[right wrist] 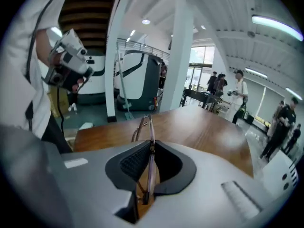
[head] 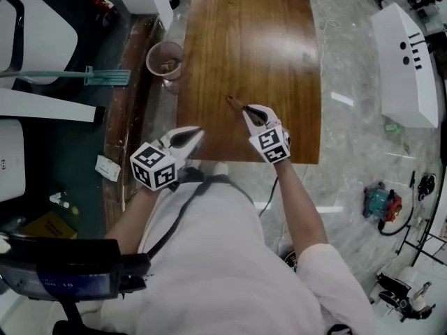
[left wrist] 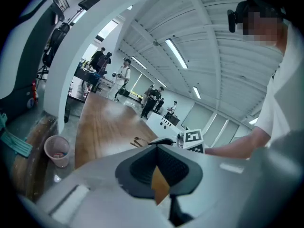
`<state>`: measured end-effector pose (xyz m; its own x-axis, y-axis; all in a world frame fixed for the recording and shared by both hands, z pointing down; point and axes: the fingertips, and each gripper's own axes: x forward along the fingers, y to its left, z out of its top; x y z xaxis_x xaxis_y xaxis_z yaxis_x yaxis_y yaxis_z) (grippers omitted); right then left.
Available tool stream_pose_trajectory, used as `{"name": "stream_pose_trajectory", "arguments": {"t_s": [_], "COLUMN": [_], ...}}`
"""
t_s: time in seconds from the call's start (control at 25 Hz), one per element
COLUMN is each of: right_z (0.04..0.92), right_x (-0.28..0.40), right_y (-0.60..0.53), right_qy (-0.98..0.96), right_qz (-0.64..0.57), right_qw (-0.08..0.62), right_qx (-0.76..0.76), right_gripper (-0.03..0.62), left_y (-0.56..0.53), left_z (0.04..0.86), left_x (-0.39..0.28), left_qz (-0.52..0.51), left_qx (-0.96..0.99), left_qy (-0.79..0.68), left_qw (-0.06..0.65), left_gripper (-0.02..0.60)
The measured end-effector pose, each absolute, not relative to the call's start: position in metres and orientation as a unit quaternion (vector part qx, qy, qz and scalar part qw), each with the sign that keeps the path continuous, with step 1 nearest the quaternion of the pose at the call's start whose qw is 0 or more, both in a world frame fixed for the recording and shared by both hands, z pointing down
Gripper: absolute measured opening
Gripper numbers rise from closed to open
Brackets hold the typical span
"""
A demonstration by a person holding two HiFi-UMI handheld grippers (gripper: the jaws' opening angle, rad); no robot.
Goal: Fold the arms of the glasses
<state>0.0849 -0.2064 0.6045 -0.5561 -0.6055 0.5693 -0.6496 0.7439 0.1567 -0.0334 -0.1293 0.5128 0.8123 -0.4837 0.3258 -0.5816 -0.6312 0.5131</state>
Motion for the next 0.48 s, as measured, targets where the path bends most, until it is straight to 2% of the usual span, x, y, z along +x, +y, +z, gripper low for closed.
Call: {"name": "stream_pose_trajectory", "arguments": {"t_s": [0.28, 0.48], "right_z": [0.658, 0.682], "right_x": [0.062, 0.055], "right_y": [-0.210, -0.221], "right_qy": [-0.867, -0.855], "right_qz": [-0.086, -0.136], "right_qw": [0.414, 0.439], "right_qx": [0.265, 0.242], "right_gripper": [0.035, 0.035], "left_y": [-0.136, -0.134], "left_z": [0.529, 0.536], "left_x": [-0.061, -0.069], "left_qz": [0.078, 0.079], "left_qx": [0.879, 0.873], "left_qy": [-0.345, -0.355], "left_qw": [0.319, 0.325], "left_gripper": [0.005, 0.005]}}
